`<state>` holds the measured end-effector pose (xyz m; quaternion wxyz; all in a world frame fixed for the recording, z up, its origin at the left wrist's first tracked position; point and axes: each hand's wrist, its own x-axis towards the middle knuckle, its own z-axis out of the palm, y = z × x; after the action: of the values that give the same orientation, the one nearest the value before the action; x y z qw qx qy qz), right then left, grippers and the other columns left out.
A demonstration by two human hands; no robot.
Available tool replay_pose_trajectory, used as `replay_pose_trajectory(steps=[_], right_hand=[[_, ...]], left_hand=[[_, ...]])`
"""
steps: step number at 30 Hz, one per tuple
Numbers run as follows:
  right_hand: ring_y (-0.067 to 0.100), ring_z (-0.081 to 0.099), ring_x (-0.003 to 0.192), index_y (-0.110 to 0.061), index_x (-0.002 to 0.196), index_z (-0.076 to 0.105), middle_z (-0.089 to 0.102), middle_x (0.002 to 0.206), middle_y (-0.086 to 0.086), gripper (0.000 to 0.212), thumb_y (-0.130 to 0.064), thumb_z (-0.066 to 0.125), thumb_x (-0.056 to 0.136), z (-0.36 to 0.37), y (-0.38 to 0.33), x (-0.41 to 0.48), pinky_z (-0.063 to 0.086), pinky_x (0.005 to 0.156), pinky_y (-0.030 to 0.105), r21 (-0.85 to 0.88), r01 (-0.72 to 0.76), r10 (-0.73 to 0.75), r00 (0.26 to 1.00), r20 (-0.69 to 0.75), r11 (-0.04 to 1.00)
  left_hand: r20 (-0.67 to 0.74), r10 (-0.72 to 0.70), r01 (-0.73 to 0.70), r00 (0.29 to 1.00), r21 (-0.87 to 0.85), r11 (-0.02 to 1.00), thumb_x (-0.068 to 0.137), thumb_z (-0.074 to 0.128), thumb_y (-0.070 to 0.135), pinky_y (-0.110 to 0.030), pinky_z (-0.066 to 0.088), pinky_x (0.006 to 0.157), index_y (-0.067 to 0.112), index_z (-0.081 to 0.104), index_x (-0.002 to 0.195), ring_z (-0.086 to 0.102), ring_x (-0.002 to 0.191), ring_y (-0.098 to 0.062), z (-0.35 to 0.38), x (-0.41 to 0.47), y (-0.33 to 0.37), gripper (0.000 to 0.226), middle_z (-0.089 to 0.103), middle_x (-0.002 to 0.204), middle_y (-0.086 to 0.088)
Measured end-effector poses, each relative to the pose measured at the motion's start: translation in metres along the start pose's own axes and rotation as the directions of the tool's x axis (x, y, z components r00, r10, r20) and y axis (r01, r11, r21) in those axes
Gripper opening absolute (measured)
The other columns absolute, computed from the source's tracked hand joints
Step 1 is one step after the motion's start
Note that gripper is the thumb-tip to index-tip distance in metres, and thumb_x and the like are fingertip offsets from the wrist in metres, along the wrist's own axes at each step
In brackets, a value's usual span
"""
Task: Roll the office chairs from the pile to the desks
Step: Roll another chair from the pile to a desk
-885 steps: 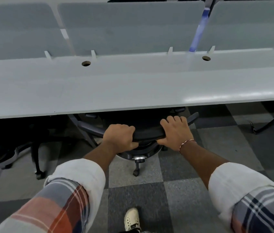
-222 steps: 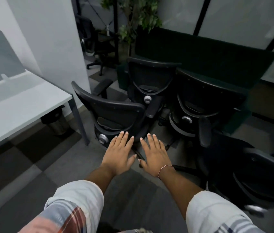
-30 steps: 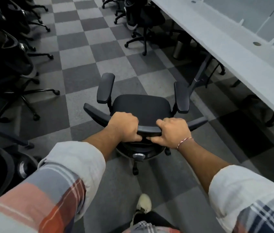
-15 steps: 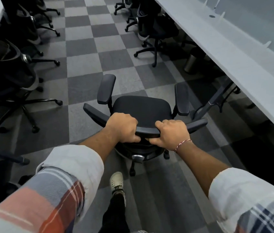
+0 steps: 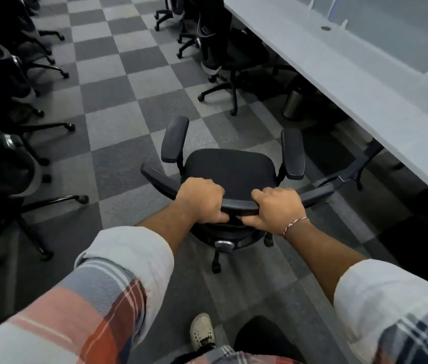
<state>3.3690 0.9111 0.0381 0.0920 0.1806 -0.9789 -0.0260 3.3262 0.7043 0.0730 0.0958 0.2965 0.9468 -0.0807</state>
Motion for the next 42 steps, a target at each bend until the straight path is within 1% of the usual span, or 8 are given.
replay_pose_trajectory(steps=[4,8,12,18,25,34,38,42], right_hand=[[0.027,0.057,0.048,-0.016,0.07,0.054,0.056,0.057,0.004,0.058,-0.073,0.064,0.064,0.009,0.013,0.048,0.031,0.047,0.028,-0.008,-0.026,0.026,1.0,-0.015,1.0],[0.027,0.059,0.052,-0.017,0.073,0.056,0.059,0.06,0.003,0.058,-0.074,0.064,0.066,0.019,0.031,0.096,0.029,0.05,0.028,-0.023,-0.042,0.042,0.999,-0.024,0.999],[0.027,0.059,0.051,-0.017,0.074,0.057,0.058,0.059,0.003,0.058,-0.073,0.065,0.067,0.03,0.056,0.151,0.03,0.048,0.027,-0.032,-0.053,0.052,0.998,-0.017,0.998],[0.027,0.063,0.065,-0.017,0.088,0.059,0.063,0.072,0.004,0.059,-0.075,0.058,0.075,0.044,0.105,0.228,0.033,0.053,0.031,-0.038,-0.053,0.056,0.997,0.058,0.998],[0.025,0.064,0.076,-0.019,0.1,0.059,0.065,0.083,0.002,0.06,-0.075,0.053,0.08,0.056,0.164,0.306,0.035,0.06,0.032,-0.024,-0.061,0.064,0.99,0.124,0.998],[0.026,0.064,0.079,-0.018,0.096,0.057,0.064,0.085,0.003,0.06,-0.075,0.052,0.079,0.078,0.214,0.397,0.046,0.065,0.036,-0.041,-0.135,0.141,0.976,0.168,0.99],[0.025,0.064,0.081,-0.02,0.097,0.055,0.064,0.087,0.002,0.061,-0.078,0.049,0.079,0.089,0.237,0.439,0.045,0.066,0.035,-0.083,-0.167,0.18,0.966,0.186,0.982],[0.024,0.063,0.08,-0.021,0.095,0.053,0.063,0.087,0.001,0.061,-0.079,0.048,0.079,0.096,0.253,0.476,0.041,0.065,0.033,-0.115,-0.2,0.219,0.957,0.192,0.973]], left_hand=[[0.006,0.018,-0.018,1.0,0.015,1.0,0.076,0.056,0.068,-0.032,0.045,0.061,0.024,0.055,0.079,0.055,0.067,-0.018,-0.004,0.046,-0.037,0.044,0.053,0.07,0.008],[-0.001,0.03,-0.03,1.0,0.024,0.999,0.075,0.057,0.068,-0.031,0.043,0.061,0.024,0.057,0.081,0.057,0.069,-0.019,-0.011,0.094,-0.068,0.045,0.055,0.072,0.007],[0.004,0.031,-0.031,1.0,0.049,0.998,0.075,0.057,0.069,-0.032,0.045,0.064,0.024,0.059,0.083,0.06,0.073,-0.02,-0.022,0.15,-0.102,0.046,0.059,0.076,0.006],[0.001,0.043,-0.043,0.999,0.074,0.996,0.075,0.056,0.07,-0.032,0.041,0.06,0.024,0.06,0.084,0.06,0.071,-0.018,-0.039,0.236,-0.138,0.047,0.06,0.075,0.006],[0.011,0.04,-0.04,0.999,0.035,0.999,0.075,0.057,0.069,-0.031,0.04,0.061,0.026,0.057,0.081,0.058,0.071,-0.018,-0.056,0.328,-0.172,0.043,0.057,0.073,0.008],[-0.011,0.092,-0.092,0.996,0.003,0.996,0.074,0.057,0.069,-0.031,0.041,0.062,0.027,0.055,0.08,0.059,0.07,-0.016,-0.069,0.429,-0.222,0.042,0.057,0.073,0.009],[-0.039,0.124,-0.123,0.992,0.019,0.992,0.075,0.057,0.068,-0.03,0.039,0.059,0.026,0.058,0.081,0.057,0.066,-0.015,-0.079,0.476,-0.247,0.043,0.057,0.07,0.008],[-0.064,0.154,-0.152,0.986,0.039,0.988,0.075,0.057,0.067,-0.031,0.04,0.062,0.025,0.057,0.081,0.055,0.066,-0.017,-0.086,0.514,-0.267,0.042,0.053,0.069,0.007]])
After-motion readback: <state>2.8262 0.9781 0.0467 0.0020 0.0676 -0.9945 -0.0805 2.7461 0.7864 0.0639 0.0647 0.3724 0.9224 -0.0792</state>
